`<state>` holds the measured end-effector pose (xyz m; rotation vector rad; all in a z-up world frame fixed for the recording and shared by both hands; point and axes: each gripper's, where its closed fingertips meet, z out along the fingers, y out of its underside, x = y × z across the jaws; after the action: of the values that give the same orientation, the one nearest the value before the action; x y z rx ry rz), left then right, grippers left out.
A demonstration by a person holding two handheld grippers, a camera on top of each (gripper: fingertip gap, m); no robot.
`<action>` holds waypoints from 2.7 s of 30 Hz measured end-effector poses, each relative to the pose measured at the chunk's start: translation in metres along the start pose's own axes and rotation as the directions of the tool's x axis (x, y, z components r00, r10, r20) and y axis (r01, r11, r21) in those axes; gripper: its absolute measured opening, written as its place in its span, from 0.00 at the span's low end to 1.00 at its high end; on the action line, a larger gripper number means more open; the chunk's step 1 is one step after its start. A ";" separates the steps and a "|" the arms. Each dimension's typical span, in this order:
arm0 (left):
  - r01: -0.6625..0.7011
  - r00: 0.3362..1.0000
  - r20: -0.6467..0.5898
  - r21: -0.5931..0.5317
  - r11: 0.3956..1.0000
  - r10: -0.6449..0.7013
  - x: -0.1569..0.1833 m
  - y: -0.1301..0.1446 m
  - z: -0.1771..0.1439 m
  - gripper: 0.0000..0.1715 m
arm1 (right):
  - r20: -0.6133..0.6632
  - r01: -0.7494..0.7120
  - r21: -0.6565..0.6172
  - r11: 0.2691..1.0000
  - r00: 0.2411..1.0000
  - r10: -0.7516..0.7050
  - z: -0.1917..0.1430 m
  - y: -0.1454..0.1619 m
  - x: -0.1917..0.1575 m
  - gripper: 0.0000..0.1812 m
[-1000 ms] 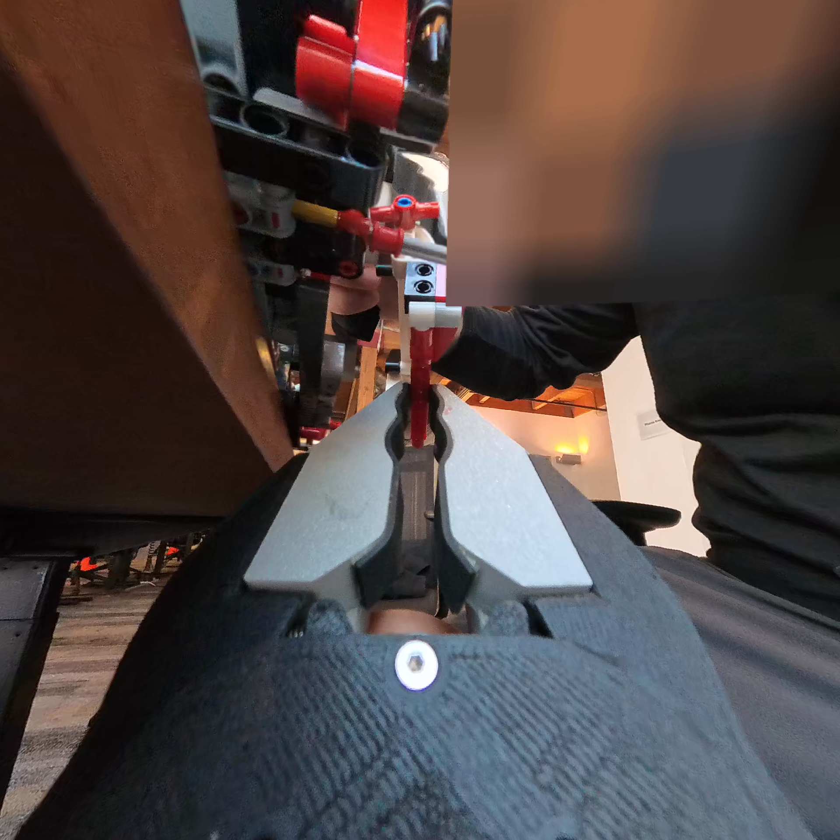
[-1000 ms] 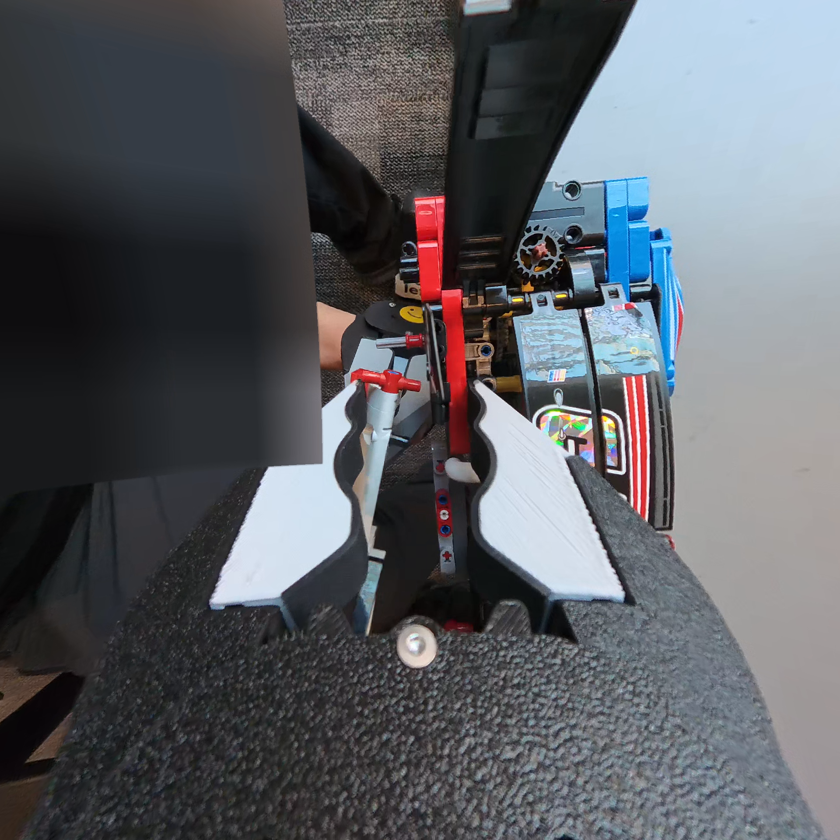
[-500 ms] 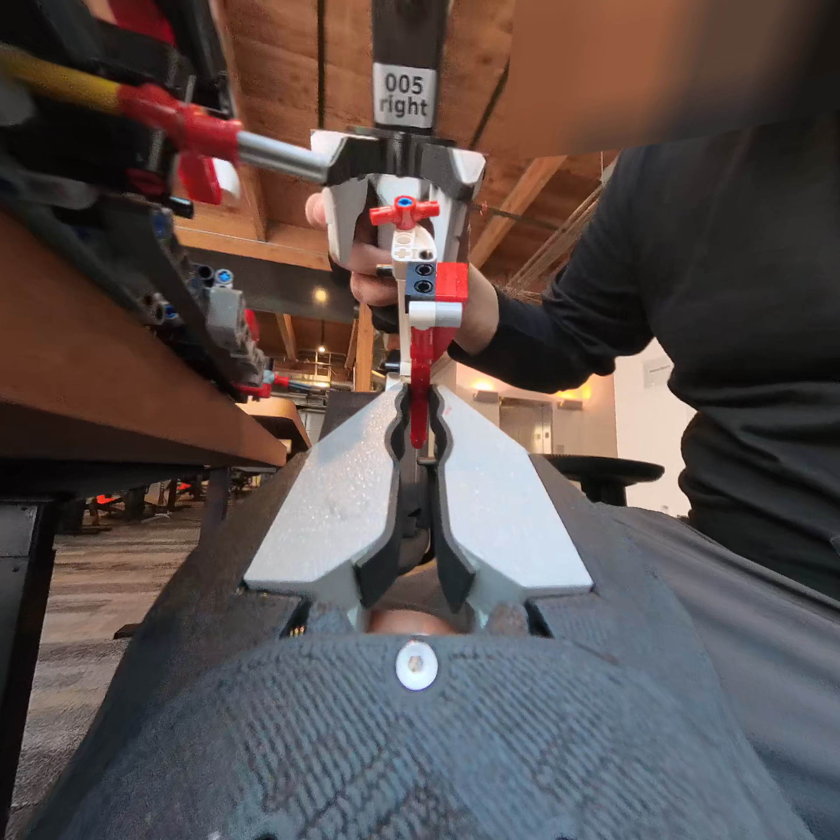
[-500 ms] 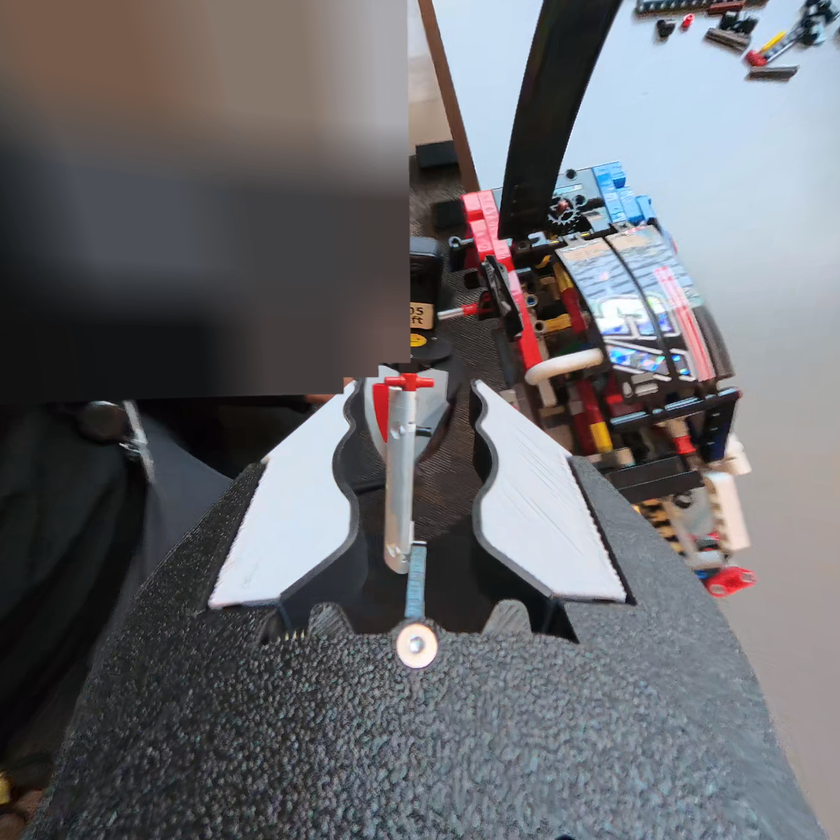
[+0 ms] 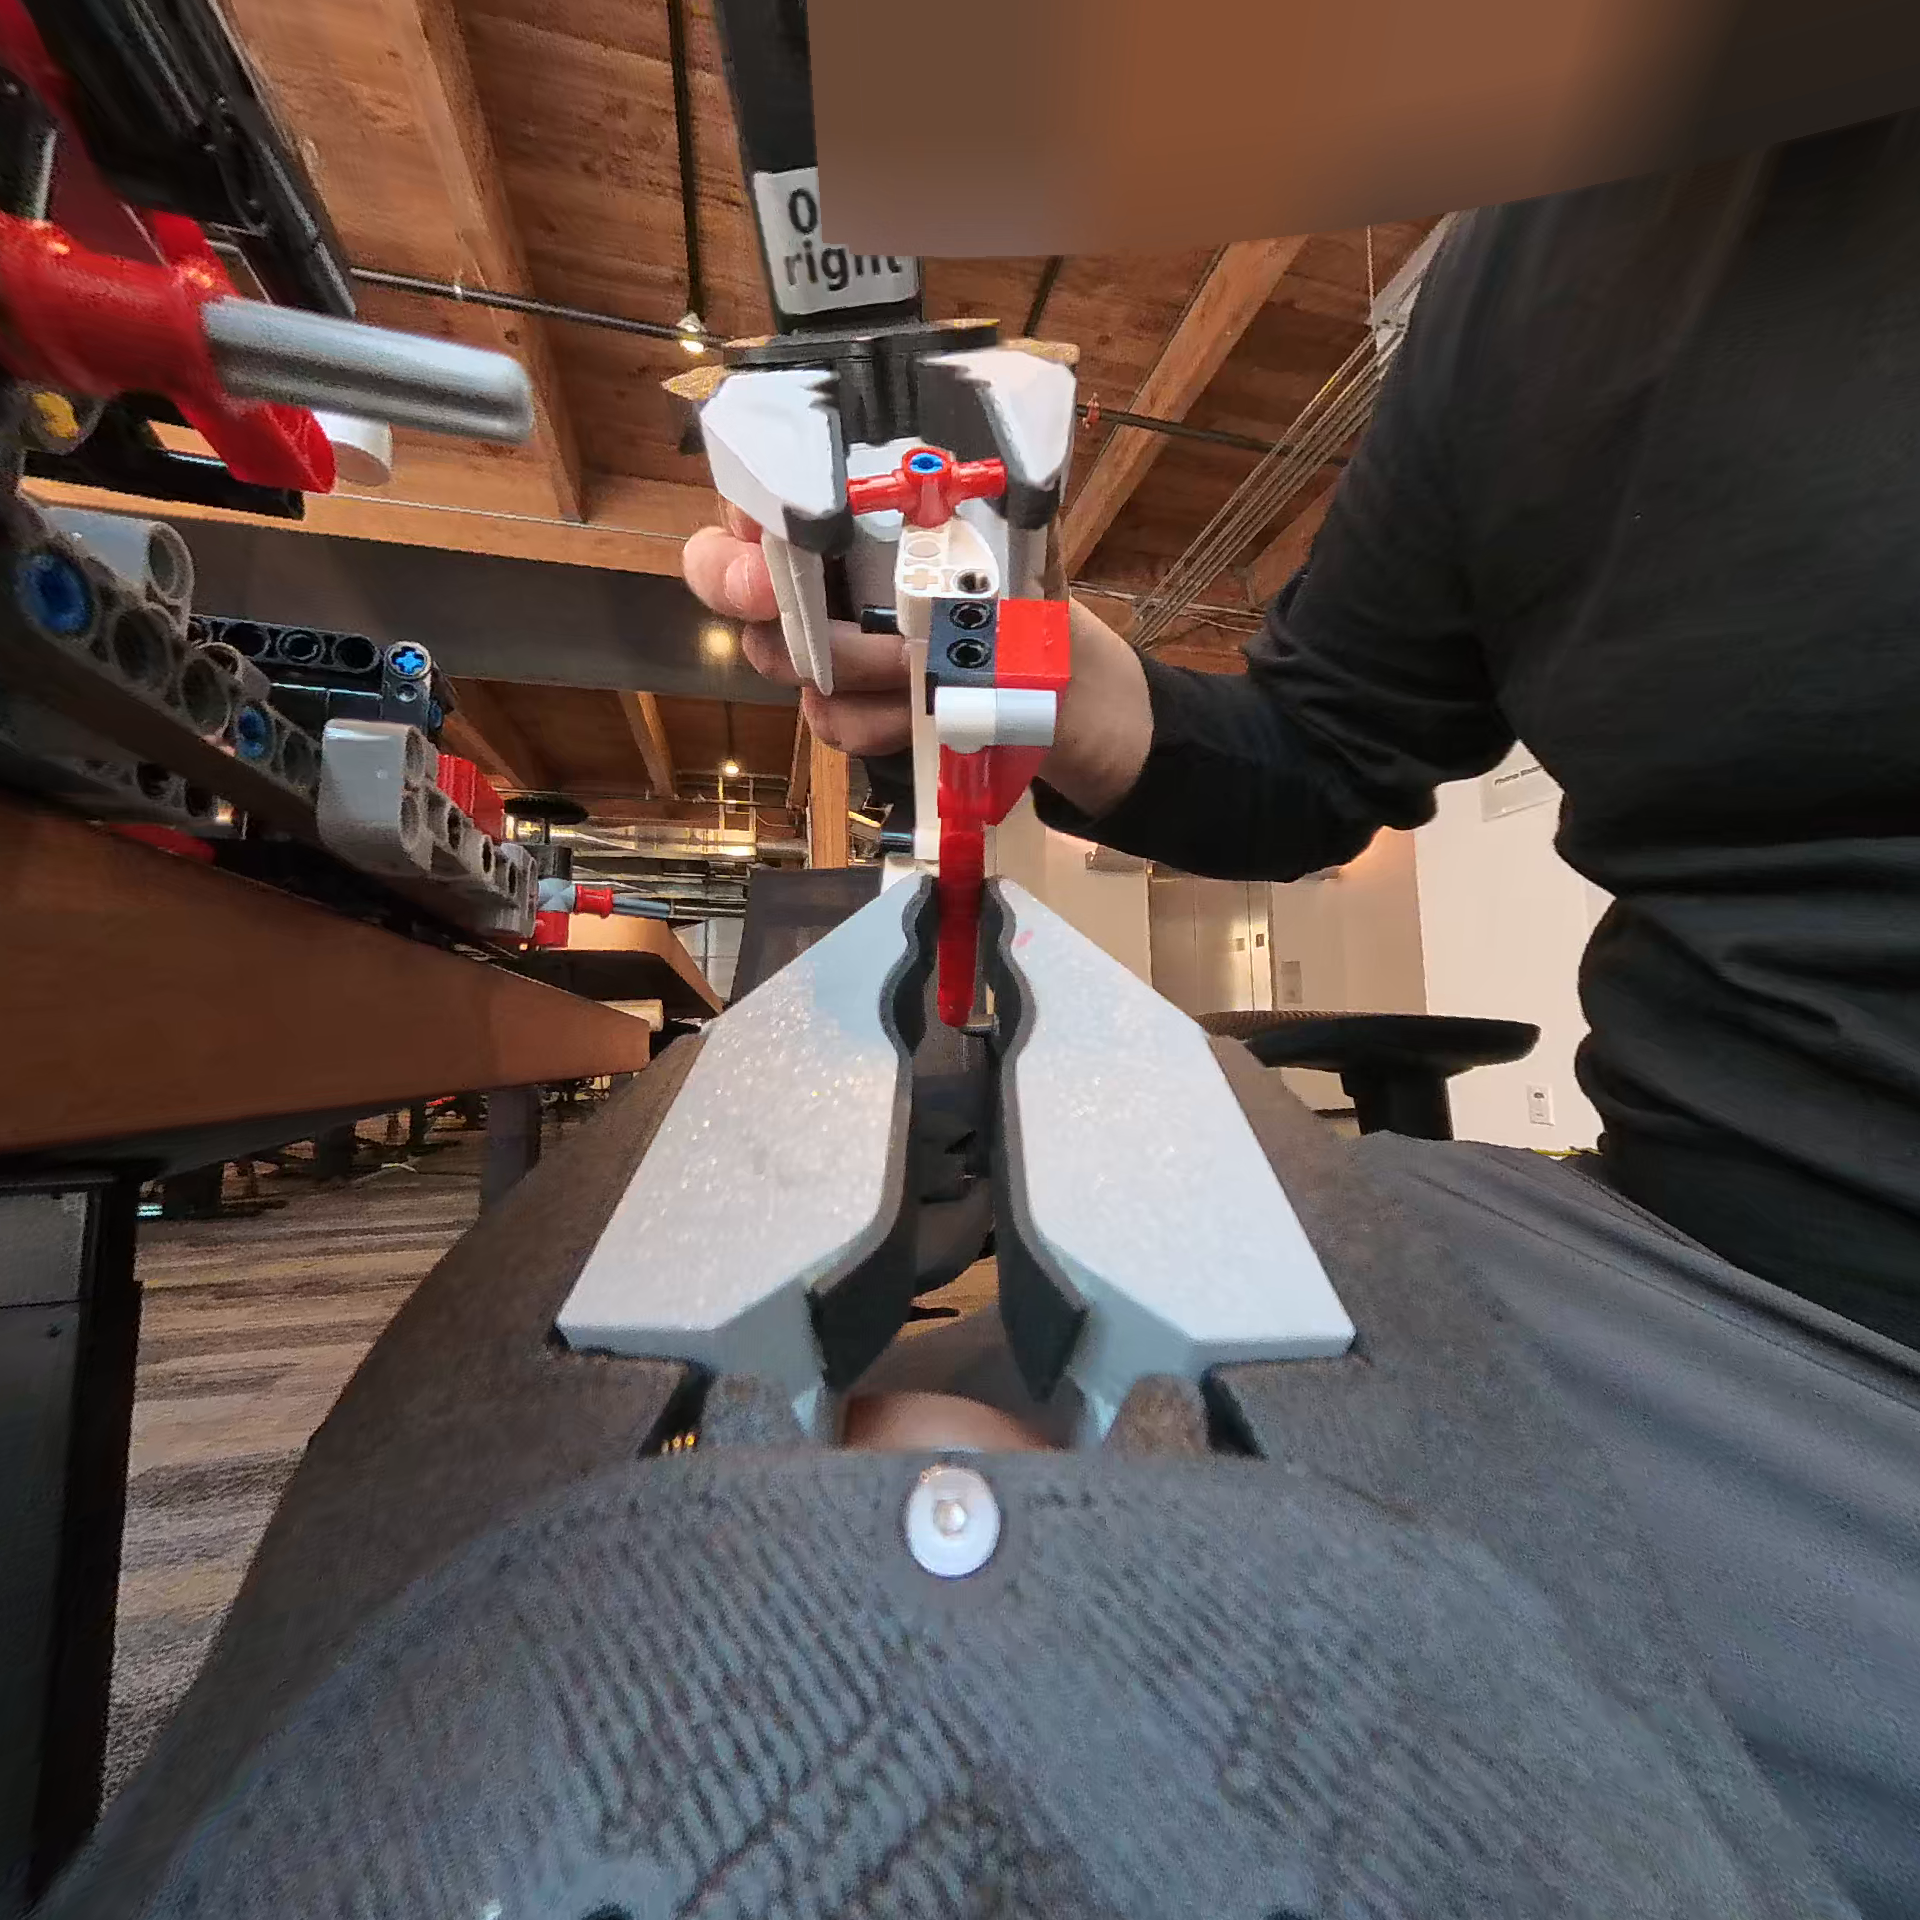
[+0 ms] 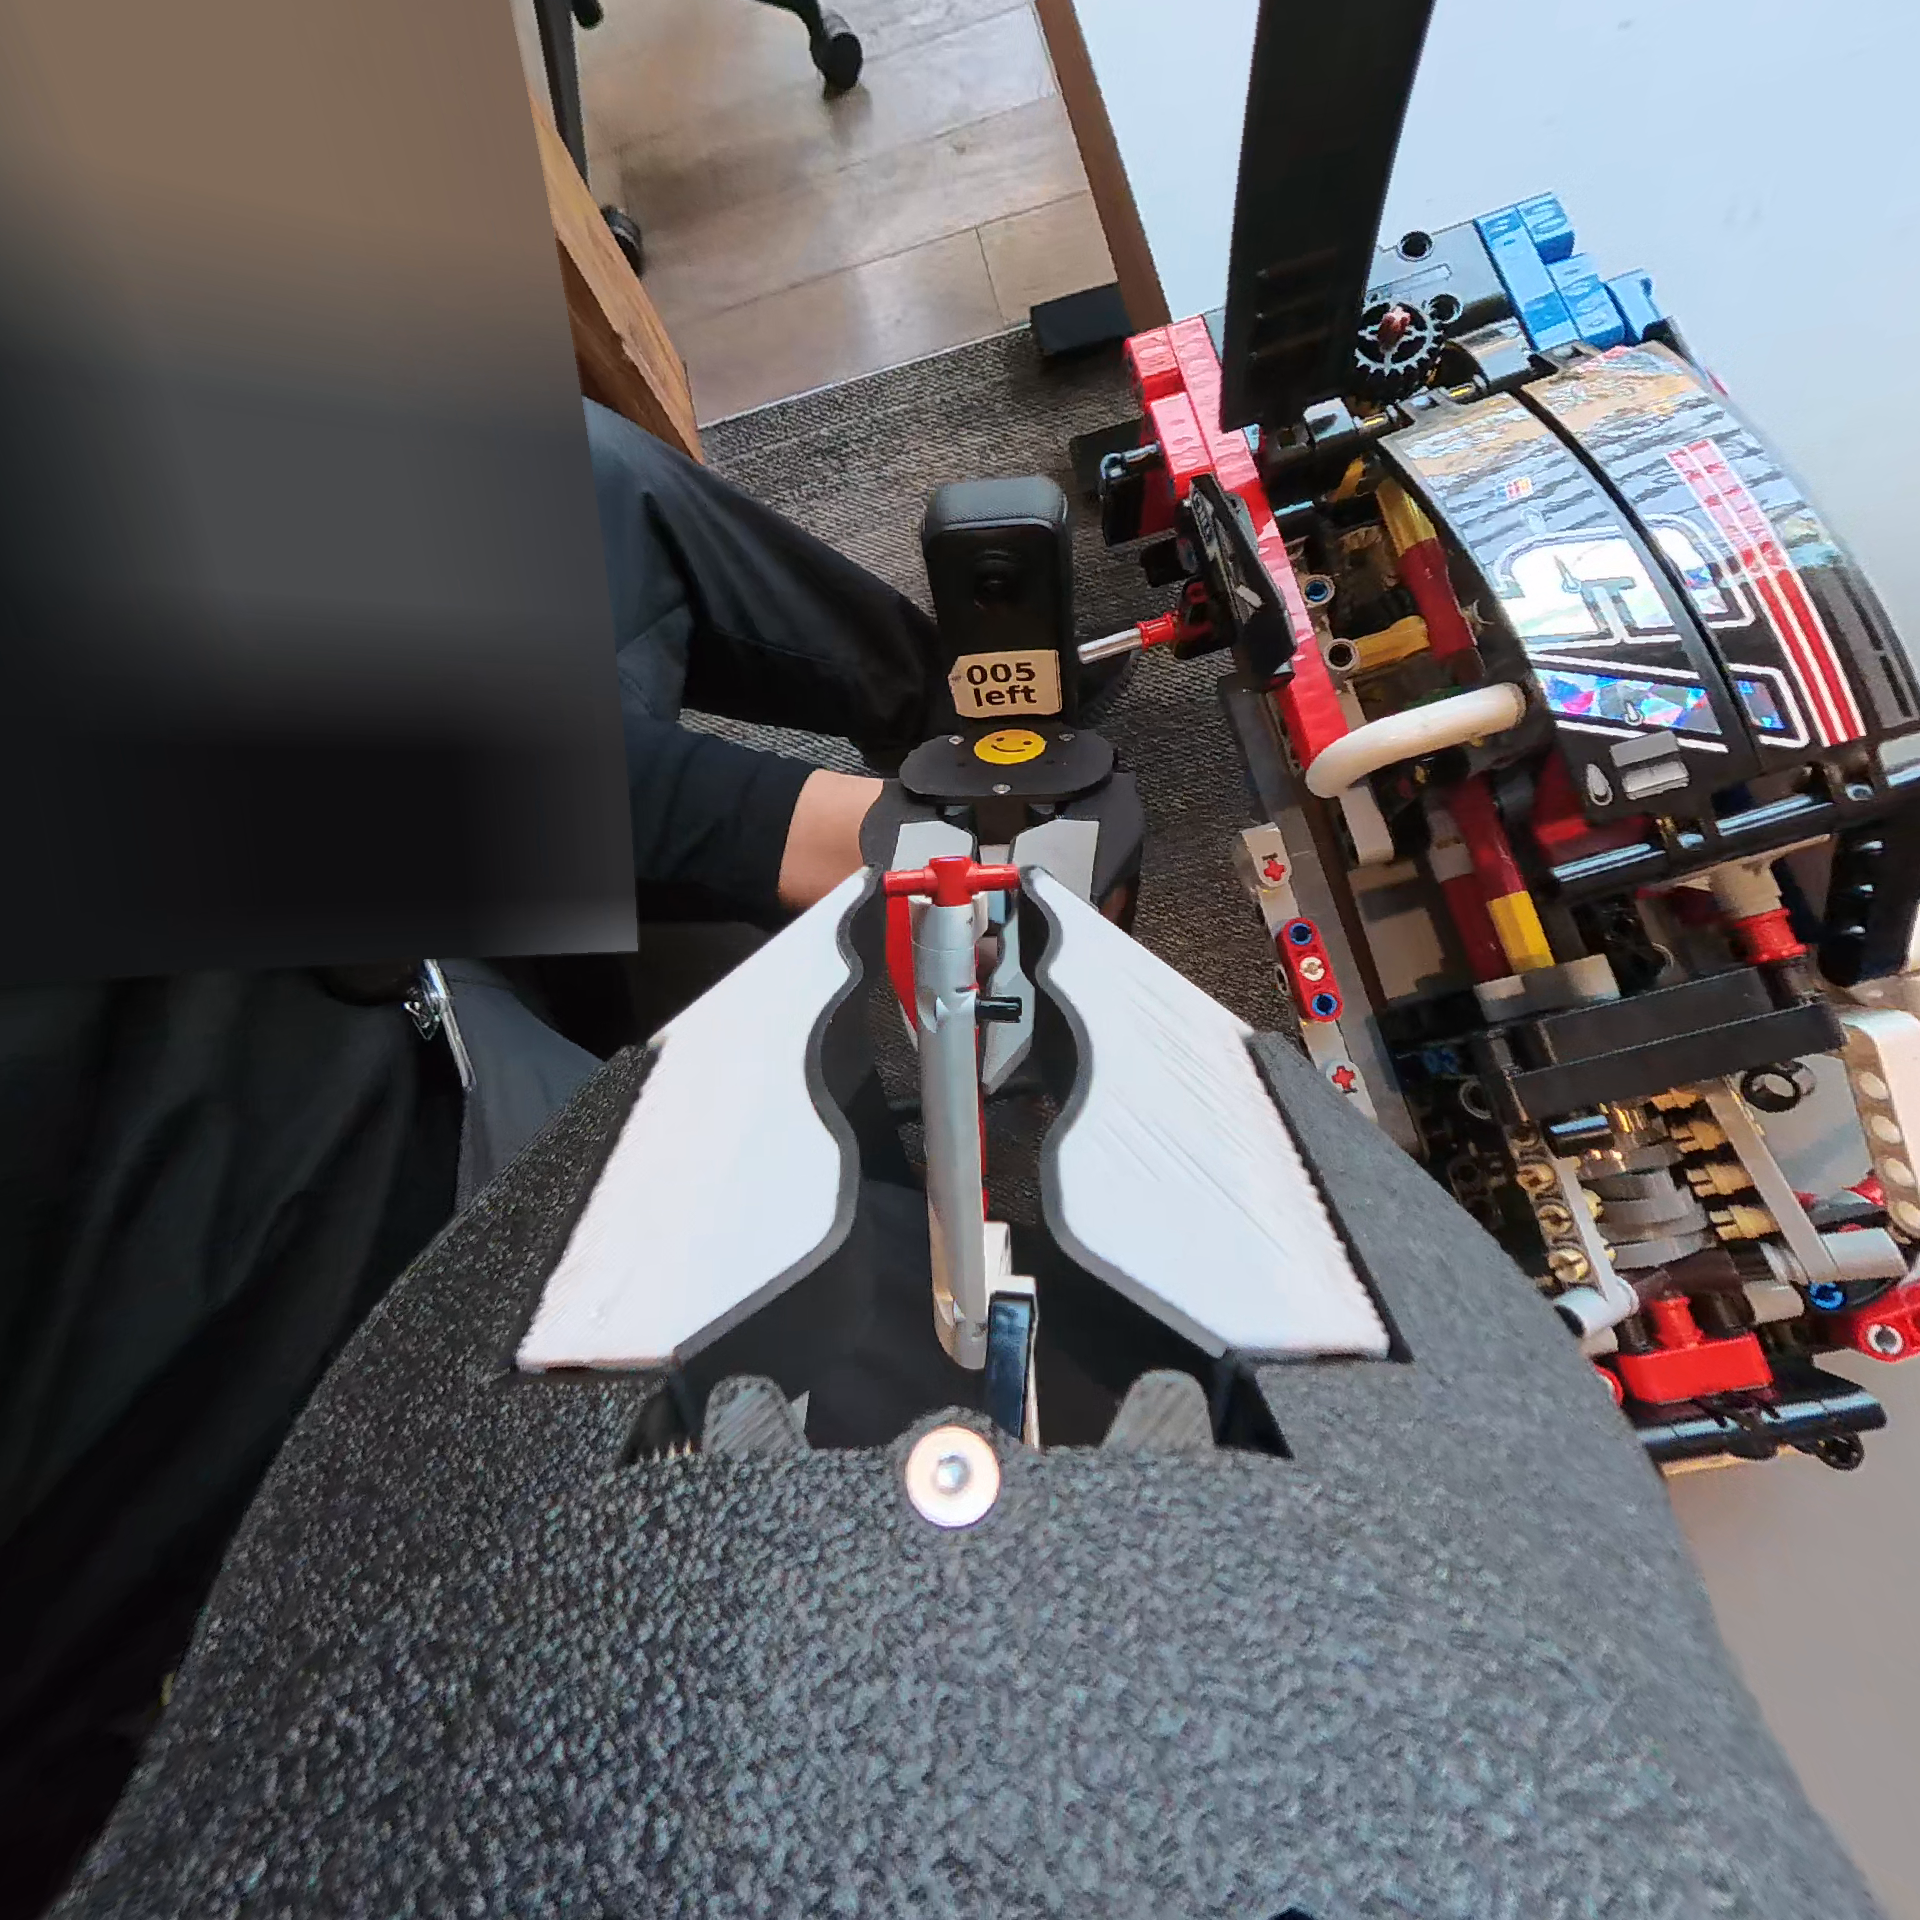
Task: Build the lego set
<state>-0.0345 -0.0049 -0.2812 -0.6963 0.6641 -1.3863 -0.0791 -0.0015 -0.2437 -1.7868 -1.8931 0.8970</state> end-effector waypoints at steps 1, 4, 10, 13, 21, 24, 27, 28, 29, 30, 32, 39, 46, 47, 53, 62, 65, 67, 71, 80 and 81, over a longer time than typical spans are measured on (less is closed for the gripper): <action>-0.002 1.000 0.001 -0.001 1.000 0.002 0.000 0.000 0.000 0.03 | -0.007 0.007 -0.004 1.000 1.000 -0.007 0.000 0.000 0.000 0.13; -0.013 1.000 0.008 -0.004 1.000 0.013 -0.001 -0.002 0.002 0.03 | -0.027 0.024 -0.008 1.000 0.999 -0.025 -0.002 -0.001 0.001 0.12; -0.013 0.999 0.043 -0.003 1.000 0.013 -0.008 -0.003 0.000 0.03 | -0.193 0.172 -0.068 0.983 0.964 -0.182 -0.002 -0.003 0.011 0.12; -0.008 0.999 0.050 0.011 1.000 0.007 -0.009 -0.003 -0.002 0.03 | -0.255 0.221 -0.097 0.971 0.937 -0.238 0.001 -0.004 0.013 0.12; 0.005 0.999 0.032 0.085 0.996 -0.008 -0.009 -0.010 -0.011 0.03 | -0.176 0.119 -0.023 0.993 0.977 -0.121 -0.007 -0.025 0.022 0.23; 0.014 1.000 0.010 0.084 0.996 -0.015 -0.010 -0.005 -0.020 0.03 | -0.181 0.154 -0.060 0.986 0.970 -0.162 -0.002 -0.037 0.034 0.25; 0.016 0.999 0.033 0.103 0.995 -0.019 -0.019 0.002 -0.034 0.03 | -0.191 0.180 -0.086 0.980 0.962 -0.193 0.012 -0.046 0.047 0.25; 0.013 0.999 0.044 0.115 0.993 -0.018 -0.022 0.003 -0.040 0.03 | -0.182 0.185 -0.092 0.979 0.963 -0.199 0.017 -0.048 0.048 0.25; 0.010 0.998 0.052 0.121 0.993 -0.016 -0.023 0.003 -0.045 0.03 | -0.170 0.193 -0.102 0.976 0.963 -0.209 0.022 -0.049 0.048 0.25; 0.005 0.998 0.060 0.123 0.992 -0.012 -0.023 0.004 -0.050 0.03 | -0.163 0.207 -0.113 0.972 0.961 -0.224 0.026 -0.050 0.048 0.25; 0.006 0.998 0.066 0.121 0.993 -0.014 -0.018 0.005 -0.056 0.03 | -0.150 0.235 -0.114 0.965 0.956 -0.250 0.031 -0.052 0.043 0.25; -0.004 0.999 0.054 0.083 0.997 -0.001 -0.011 0.003 -0.047 0.03 | -0.175 0.225 -0.063 0.972 0.957 -0.232 0.018 -0.060 0.033 0.26; -0.003 0.999 0.050 0.086 0.996 -0.002 -0.009 0.007 -0.039 0.03 | -0.181 0.215 -0.073 0.974 0.957 -0.225 0.007 -0.063 0.032 0.23; -0.009 0.999 0.050 0.090 0.996 0.004 -0.010 0.005 -0.040 0.03 | -0.171 0.208 -0.076 0.975 0.961 -0.218 0.009 -0.062 0.032 0.23; -0.047 0.996 0.081 0.110 0.993 0.038 -0.019 -0.007 -0.043 0.03 | -0.154 0.245 -0.131 0.961 0.952 -0.264 0.020 -0.056 0.031 0.28; -0.078 0.991 0.118 0.132 0.988 0.063 -0.034 -0.016 -0.037 0.03 | -0.125 0.259 -0.213 0.942 0.949 -0.289 0.033 -0.046 0.043 0.32; -0.087 0.990 0.123 0.124 0.988 0.072 -0.037 -0.016 -0.034 0.03 | -0.094 0.238 -0.223 0.945 0.960 -0.264 0.035 -0.041 0.044 0.31; -0.095 0.988 0.134 0.137 0.986 0.077 -0.039 -0.019 -0.035 0.03 | -0.090 0.240 -0.233 0.942 0.960 -0.267 0.035 -0.038 0.046 0.30; -0.104 0.985 0.152 0.167 0.981 0.079 -0.042 -0.026 -0.038 0.03 | -0.094 0.244 -0.226 0.943 0.958 -0.270 0.035 -0.039 0.048 0.24; -0.085 0.985 0.161 0.172 0.981 0.057 -0.046 -0.019 -0.036 0.03 | -0.097 0.261 -0.261 0.929 0.951 -0.294 0.036 -0.034 0.053 0.20; -0.085 0.984 0.170 0.177 0.981 0.054 -0.047 -0.019 -0.038 0.03 | -0.100 0.264 -0.263 0.928 0.949 -0.299 0.036 -0.034 0.054 0.19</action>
<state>-0.0786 0.0390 -0.2903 -0.6262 0.4198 -1.2913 -0.1347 0.0451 -0.2545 -1.5988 -2.1732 0.4400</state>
